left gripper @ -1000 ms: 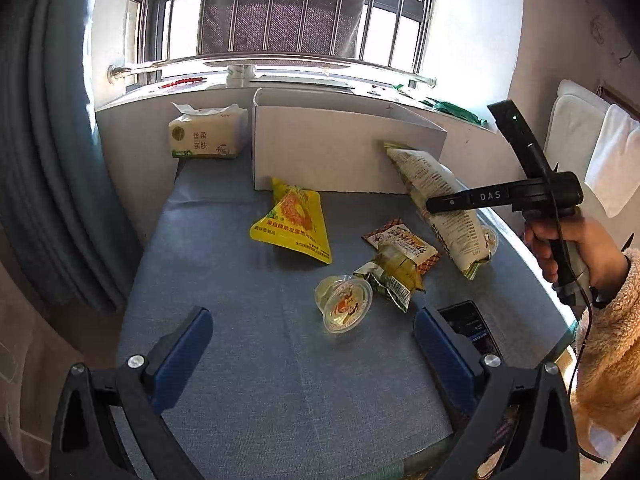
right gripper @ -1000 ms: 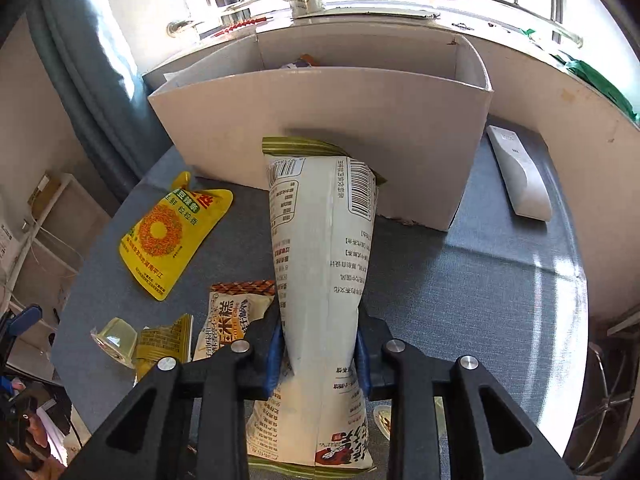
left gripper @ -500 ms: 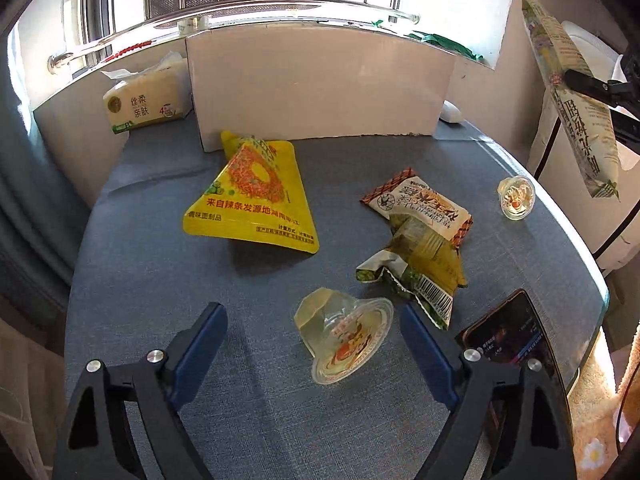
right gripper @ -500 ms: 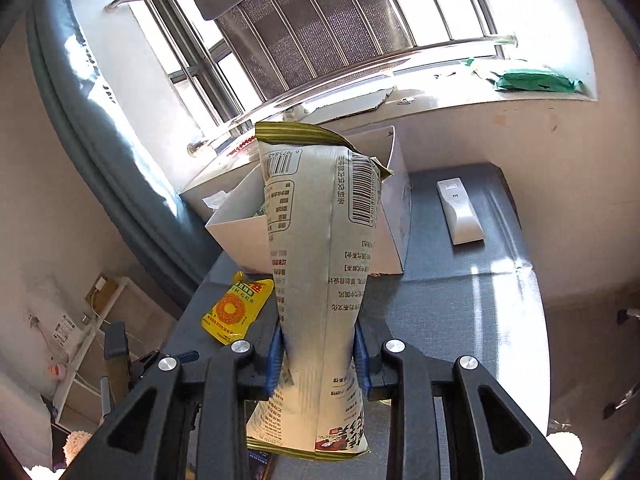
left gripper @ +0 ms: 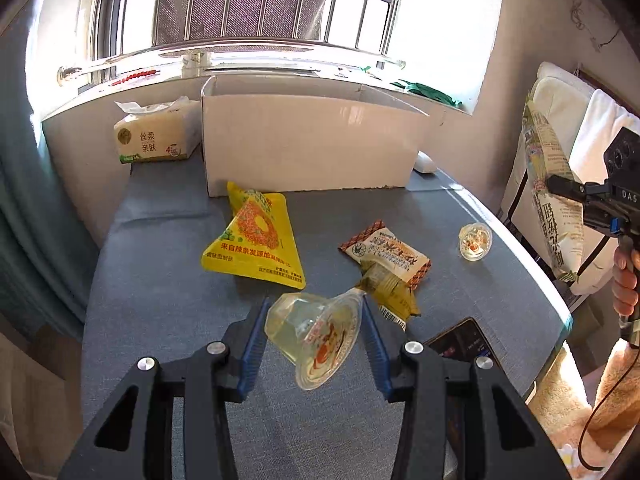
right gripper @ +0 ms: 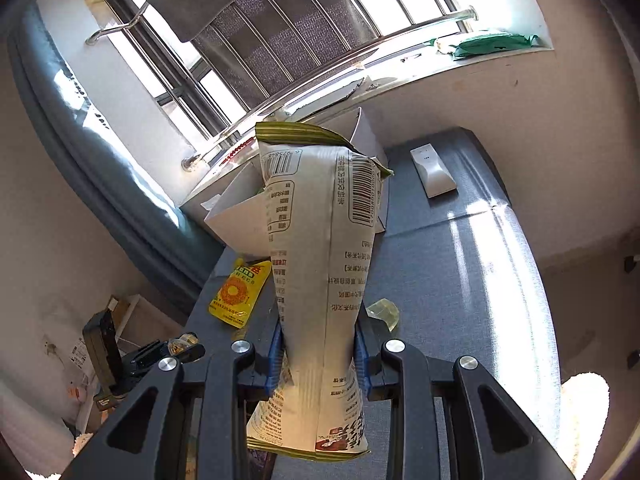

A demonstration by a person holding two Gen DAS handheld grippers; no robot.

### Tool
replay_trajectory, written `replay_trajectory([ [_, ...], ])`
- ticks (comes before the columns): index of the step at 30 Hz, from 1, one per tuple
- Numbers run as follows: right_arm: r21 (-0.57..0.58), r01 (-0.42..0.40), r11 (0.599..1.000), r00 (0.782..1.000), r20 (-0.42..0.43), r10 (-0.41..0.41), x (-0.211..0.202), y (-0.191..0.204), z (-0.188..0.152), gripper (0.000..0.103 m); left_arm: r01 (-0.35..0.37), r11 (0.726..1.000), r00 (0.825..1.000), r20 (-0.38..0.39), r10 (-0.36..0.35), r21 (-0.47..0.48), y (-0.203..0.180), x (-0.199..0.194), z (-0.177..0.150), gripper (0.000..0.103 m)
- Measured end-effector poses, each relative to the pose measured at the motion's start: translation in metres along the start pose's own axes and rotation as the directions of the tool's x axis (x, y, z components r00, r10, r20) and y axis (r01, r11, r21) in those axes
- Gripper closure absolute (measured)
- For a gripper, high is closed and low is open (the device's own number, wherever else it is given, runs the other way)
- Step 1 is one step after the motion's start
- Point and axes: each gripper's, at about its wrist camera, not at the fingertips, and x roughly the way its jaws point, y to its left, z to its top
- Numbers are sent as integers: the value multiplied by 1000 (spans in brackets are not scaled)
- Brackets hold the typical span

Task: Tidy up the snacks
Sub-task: 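Carry the bag and jelly cup over the white box and release both inside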

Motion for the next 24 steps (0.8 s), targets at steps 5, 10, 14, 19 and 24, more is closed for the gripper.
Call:
replay_trajectory([
  [5, -64, -35, 997, 999, 4, 35, 15, 20, 39, 72, 46, 999, 991, 124, -45, -1, 2, -23, 68, 54],
  [10, -115, -65, 991, 998, 7, 66, 37, 44, 98, 72, 25, 998, 970, 240, -39, 60, 0, -35, 151, 54],
  [14, -149, -82, 985, 996, -31, 78, 68, 58, 141, 72, 11, 997, 971, 236, -30, 82, 6, -12, 203, 54],
  [19, -158, -37, 987, 996, -85, 24, 114, 57, 181, 72, -3, 998, 986, 164, -7, 65, 21, 41, 239, 54],
  [24, -152, 10, 988, 990, -136, -31, 158, 49, 202, 72, -25, 999, 996, 82, 22, 37, 37, 93, 251, 54],
])
